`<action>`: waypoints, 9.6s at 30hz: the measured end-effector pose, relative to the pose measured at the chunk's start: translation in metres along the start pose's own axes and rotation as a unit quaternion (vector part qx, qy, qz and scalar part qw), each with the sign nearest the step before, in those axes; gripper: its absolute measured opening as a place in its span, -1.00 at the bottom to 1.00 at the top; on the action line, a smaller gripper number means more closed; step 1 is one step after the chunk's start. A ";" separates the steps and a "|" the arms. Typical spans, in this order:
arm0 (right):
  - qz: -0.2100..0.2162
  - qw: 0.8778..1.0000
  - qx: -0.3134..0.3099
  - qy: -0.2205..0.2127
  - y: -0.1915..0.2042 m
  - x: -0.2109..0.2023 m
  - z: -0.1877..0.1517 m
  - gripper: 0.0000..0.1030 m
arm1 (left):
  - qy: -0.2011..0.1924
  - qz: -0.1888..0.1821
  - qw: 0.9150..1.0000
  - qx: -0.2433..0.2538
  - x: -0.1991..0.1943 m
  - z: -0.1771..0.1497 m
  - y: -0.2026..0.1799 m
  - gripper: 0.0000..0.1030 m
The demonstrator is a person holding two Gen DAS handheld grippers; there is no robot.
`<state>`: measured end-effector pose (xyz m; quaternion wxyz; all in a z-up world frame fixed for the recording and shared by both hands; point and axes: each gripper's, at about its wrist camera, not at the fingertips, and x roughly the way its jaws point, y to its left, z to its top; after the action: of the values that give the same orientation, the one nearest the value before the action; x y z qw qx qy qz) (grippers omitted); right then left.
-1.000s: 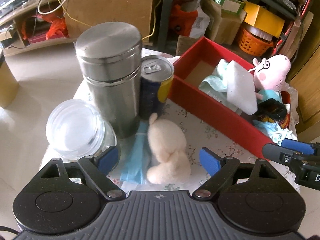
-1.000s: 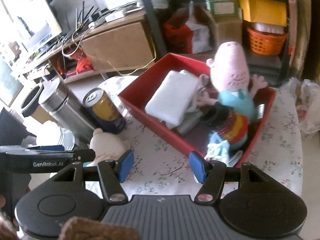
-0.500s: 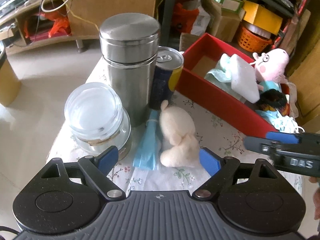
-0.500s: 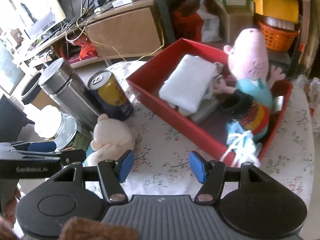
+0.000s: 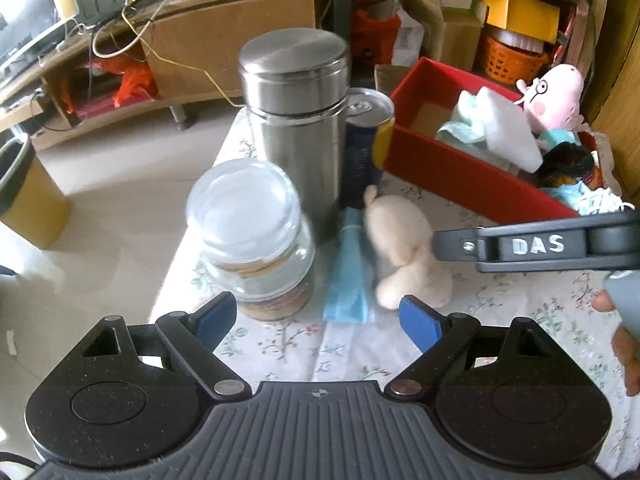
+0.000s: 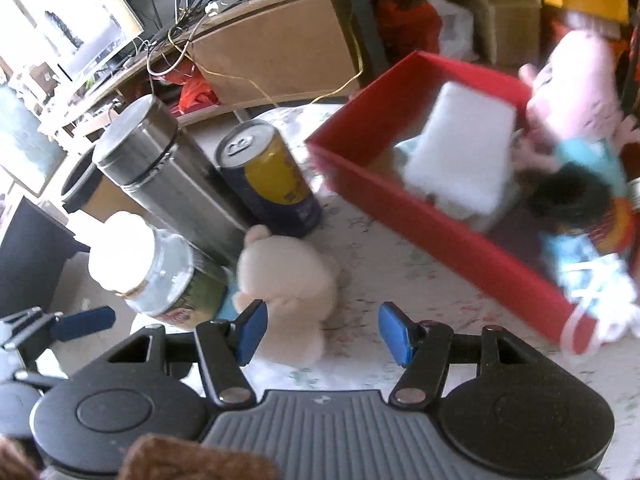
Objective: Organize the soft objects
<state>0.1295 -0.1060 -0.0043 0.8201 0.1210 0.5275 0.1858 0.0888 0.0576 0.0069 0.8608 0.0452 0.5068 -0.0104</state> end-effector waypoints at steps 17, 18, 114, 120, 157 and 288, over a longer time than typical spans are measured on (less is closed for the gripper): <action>0.058 0.996 0.049 0.045 -0.006 0.070 -0.015 -0.60 | 0.013 0.006 1.000 0.018 0.011 -0.007 0.010 0.68; 0.057 0.996 0.050 0.043 -0.008 0.068 -0.015 -0.60 | 0.013 0.004 1.000 0.019 0.010 -0.007 0.010 0.68; -0.039 0.984 0.048 -0.169 -0.085 -0.110 0.068 -0.55 | -0.122 -0.088 0.988 -0.032 0.020 0.150 -0.106 -0.44; -0.061 0.987 0.058 -0.135 -0.103 -0.078 0.068 -0.55 | -0.100 -0.088 0.990 -0.034 0.052 0.154 -0.108 -0.37; -0.066 0.977 0.073 -0.188 -0.085 -0.135 0.047 -0.32 | -0.136 -0.057 0.989 -0.010 -0.013 0.123 -0.102 0.59; -0.114 0.954 0.017 -0.277 -0.028 -0.178 -0.068 -0.25 | -0.207 -0.008 0.978 -0.035 -0.091 0.009 -0.087 0.74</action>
<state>0.0061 -0.2077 0.1024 0.9475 0.1210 0.2930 0.0413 0.0469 -0.0320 0.0851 0.9480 0.0075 0.3181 -0.0087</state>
